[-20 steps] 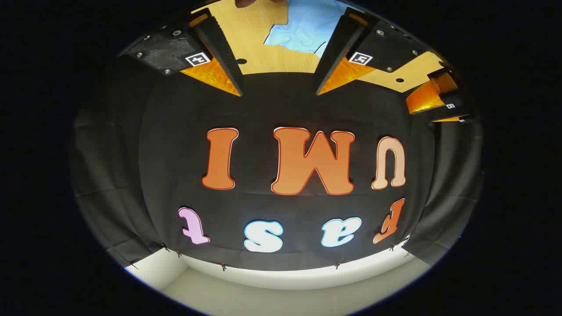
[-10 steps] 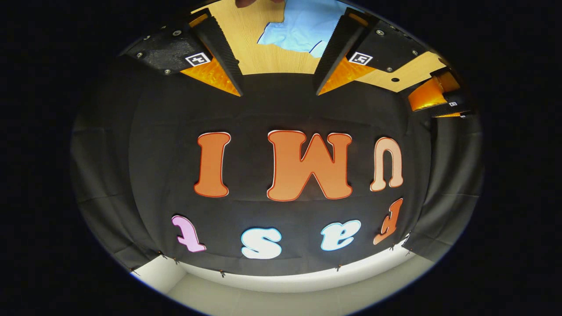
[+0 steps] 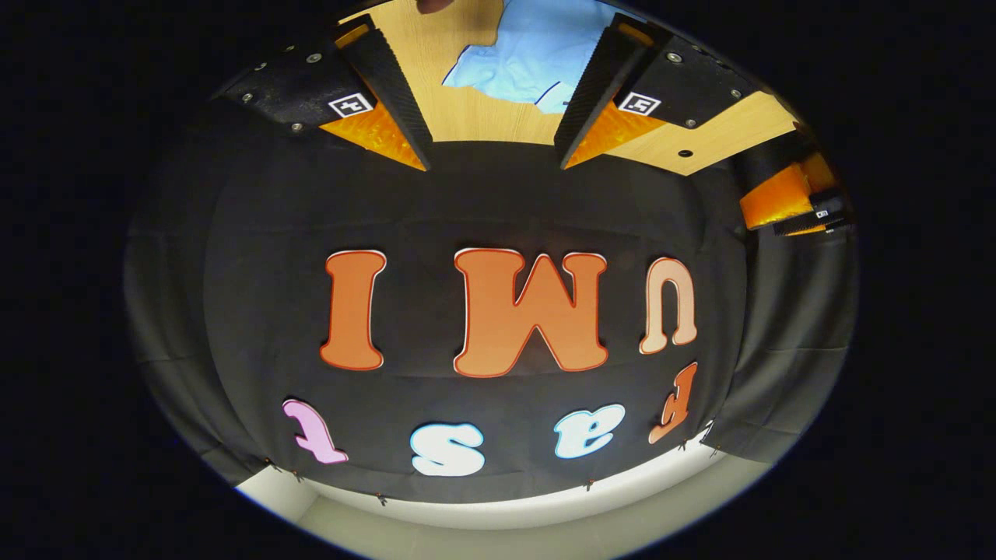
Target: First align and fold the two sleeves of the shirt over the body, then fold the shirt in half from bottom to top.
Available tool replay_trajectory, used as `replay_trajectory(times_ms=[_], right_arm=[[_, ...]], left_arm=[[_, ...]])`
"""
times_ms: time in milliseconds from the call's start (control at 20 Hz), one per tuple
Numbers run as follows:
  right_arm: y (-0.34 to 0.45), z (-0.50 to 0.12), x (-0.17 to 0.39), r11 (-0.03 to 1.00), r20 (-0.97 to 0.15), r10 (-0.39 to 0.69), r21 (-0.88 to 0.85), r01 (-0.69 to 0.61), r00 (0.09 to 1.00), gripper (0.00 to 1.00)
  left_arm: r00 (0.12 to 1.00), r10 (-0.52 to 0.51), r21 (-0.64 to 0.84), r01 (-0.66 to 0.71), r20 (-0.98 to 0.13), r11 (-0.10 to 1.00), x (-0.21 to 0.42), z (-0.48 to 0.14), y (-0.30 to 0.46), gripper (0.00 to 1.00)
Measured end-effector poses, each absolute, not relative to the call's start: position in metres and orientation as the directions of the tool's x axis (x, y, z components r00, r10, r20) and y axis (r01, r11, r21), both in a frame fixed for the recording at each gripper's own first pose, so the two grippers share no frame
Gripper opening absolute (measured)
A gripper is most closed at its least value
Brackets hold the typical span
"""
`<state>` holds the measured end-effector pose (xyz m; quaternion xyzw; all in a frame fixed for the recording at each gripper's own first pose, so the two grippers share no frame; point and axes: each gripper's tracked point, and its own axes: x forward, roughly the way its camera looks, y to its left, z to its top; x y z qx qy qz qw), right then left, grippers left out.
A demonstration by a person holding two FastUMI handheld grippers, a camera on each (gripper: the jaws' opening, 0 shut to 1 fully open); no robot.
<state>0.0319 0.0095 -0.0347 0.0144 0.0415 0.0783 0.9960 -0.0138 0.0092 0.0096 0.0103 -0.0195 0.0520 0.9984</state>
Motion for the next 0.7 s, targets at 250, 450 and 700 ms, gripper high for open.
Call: replay_trajectory(times_ms=[250, 450, 700], right_arm=[[0.003, -0.044, 0.041, 0.979, -0.092, 0.202, 0.03, -0.2, 0.975, 0.98], [0.004, -0.052, 0.046, 0.973, -0.138, 0.233, 0.033, -0.23, 0.963, 0.98], [0.004, -0.077, 0.063, 0.983, -0.214, 0.176, -0.019, -0.184, 0.961, 0.98]], left_arm=[[0.985, 0.161, 0.031, -0.163, 0.058, 0.986, -0.028, 0.013, 0.011, 0.95], [0.983, 0.179, 0.03, -0.18, 0.043, 0.983, -0.032, 0.012, 0.007, 0.95], [0.99, 0.137, 0.049, -0.138, 0.032, 0.989, -0.017, 0.007, 0.01, 0.95]])
